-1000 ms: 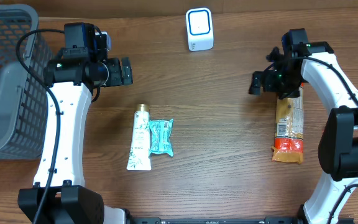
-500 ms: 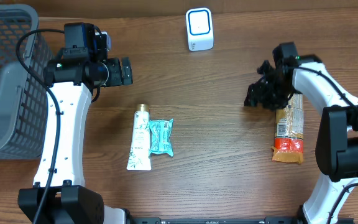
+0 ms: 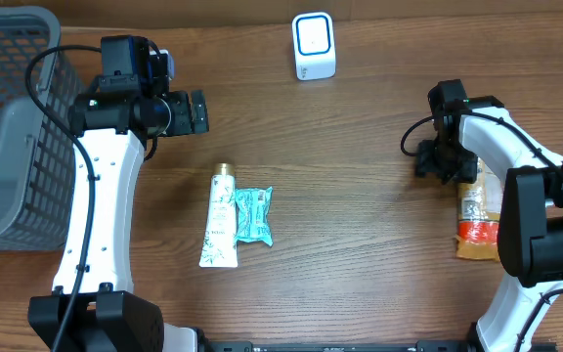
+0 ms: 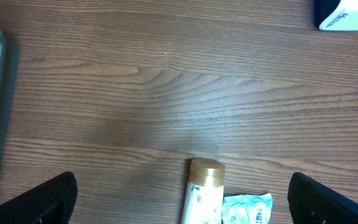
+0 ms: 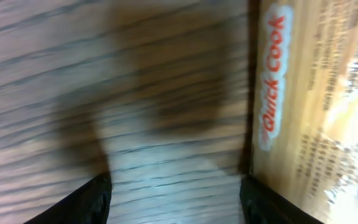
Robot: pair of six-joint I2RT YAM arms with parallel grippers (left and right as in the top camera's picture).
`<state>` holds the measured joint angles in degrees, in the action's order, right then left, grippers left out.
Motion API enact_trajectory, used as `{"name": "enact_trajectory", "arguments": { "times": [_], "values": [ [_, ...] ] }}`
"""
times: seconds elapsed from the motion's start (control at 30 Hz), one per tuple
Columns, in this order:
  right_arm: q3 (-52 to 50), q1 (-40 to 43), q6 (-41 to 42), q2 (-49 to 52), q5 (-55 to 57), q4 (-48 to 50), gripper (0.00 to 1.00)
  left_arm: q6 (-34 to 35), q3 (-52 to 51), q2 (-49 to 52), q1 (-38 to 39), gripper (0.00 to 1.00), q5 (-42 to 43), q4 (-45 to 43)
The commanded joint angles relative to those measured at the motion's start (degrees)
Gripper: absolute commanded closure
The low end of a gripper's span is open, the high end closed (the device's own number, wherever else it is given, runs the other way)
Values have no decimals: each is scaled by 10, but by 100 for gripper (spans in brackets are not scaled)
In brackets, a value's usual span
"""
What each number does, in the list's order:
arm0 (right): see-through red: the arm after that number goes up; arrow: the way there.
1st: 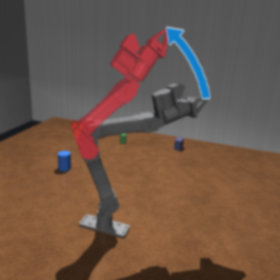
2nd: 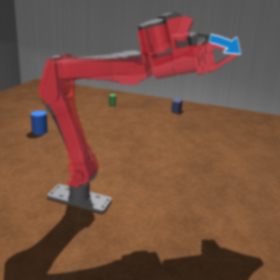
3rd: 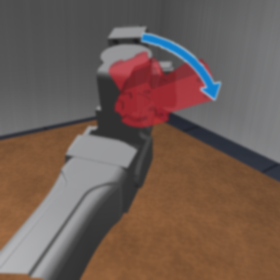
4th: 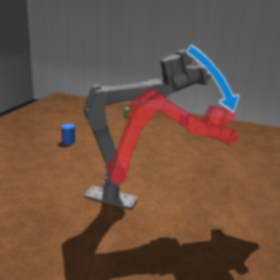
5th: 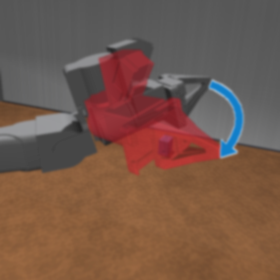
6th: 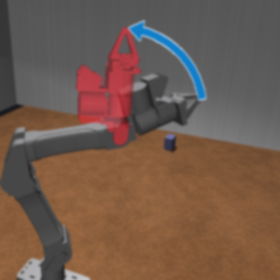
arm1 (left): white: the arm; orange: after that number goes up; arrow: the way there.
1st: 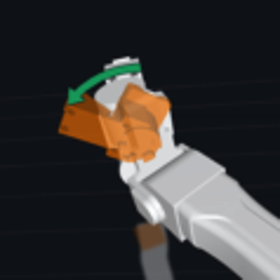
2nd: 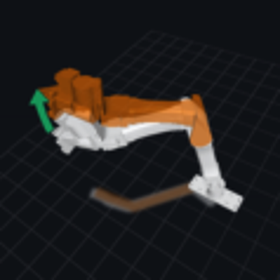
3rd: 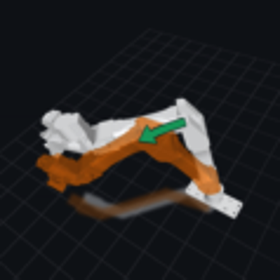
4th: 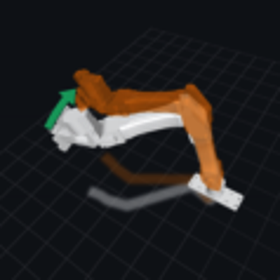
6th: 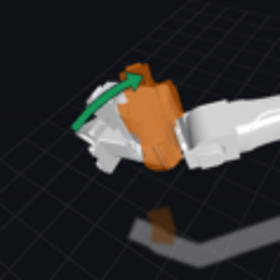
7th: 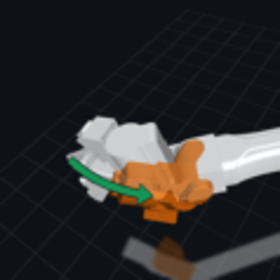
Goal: Scan the item barcode
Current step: 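Open the right gripper and lift it off the spaghetti, then move the right gripper left over the green wipes pack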
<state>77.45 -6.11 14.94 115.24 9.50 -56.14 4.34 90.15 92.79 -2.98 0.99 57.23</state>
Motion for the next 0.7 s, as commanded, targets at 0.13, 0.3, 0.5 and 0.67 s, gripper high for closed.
{"name": "enact_trajectory", "arguments": {
  "times": [0.13,0.3,0.5,0.67],
  "values": [
    [3,-7,2,-12,5,-1,31,8,7,-3,8,0,-3,-3],
    [30,-54,-63,-48,-114,-12,41,8,7,-3,8,0,-3,-3],
    [34,-158,-62,-124,-234,-1,36,8,7,-3,8,0,-3,-2],
    [28,-241,6,-124,-316,34,29,8,7,-3,8,0,-3,-3]
  ]
}}
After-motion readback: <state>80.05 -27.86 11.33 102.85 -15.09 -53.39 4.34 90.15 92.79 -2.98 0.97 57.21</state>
